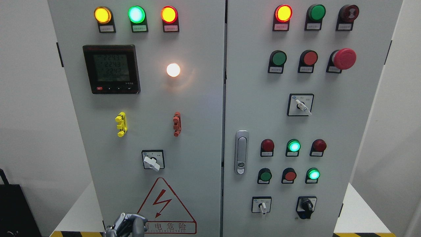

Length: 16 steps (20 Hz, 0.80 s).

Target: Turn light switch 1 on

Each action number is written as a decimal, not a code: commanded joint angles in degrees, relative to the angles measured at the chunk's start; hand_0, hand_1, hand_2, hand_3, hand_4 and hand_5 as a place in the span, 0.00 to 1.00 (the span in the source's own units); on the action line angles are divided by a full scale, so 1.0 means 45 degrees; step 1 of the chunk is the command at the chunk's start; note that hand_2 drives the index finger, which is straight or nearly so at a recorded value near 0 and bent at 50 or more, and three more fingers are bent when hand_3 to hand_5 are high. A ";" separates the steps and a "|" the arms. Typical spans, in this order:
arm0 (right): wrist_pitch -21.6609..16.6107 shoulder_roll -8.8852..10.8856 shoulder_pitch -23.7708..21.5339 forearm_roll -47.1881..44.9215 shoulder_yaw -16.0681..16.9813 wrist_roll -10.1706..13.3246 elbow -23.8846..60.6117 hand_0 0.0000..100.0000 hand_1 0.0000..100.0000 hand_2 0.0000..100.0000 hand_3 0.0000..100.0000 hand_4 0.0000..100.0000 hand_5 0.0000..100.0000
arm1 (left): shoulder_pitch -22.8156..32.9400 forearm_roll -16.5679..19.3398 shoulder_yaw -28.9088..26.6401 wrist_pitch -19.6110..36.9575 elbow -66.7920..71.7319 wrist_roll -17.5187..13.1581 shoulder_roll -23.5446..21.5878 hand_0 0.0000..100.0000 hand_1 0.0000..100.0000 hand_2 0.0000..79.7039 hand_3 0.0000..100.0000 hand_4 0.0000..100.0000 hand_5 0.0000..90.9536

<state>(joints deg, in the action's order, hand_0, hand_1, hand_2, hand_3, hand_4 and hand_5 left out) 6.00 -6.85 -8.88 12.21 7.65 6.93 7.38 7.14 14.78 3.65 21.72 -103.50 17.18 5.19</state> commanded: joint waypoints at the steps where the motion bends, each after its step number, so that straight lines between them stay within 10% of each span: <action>1: -0.0006 0.0000 0.0000 0.0002 0.0000 -0.0017 0.0000 0.05 0.00 0.00 0.00 0.00 0.00 | 0.1869 -0.0353 -0.2508 0.1752 0.5687 -0.0790 -0.0743 0.28 0.08 0.63 0.76 0.84 0.71; 16: -0.0006 0.0000 0.0000 0.0002 0.0000 0.0002 0.0000 0.05 0.00 0.00 0.00 0.00 0.00 | 0.0838 -0.0353 -0.2081 0.2266 2.0395 -0.1475 -0.0626 0.27 0.14 0.25 0.43 0.48 0.17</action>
<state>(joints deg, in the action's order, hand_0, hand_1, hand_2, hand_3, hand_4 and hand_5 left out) 6.00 -6.86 -8.88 12.20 7.65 6.99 7.38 14.16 13.12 -4.97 34.75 -53.70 11.25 1.68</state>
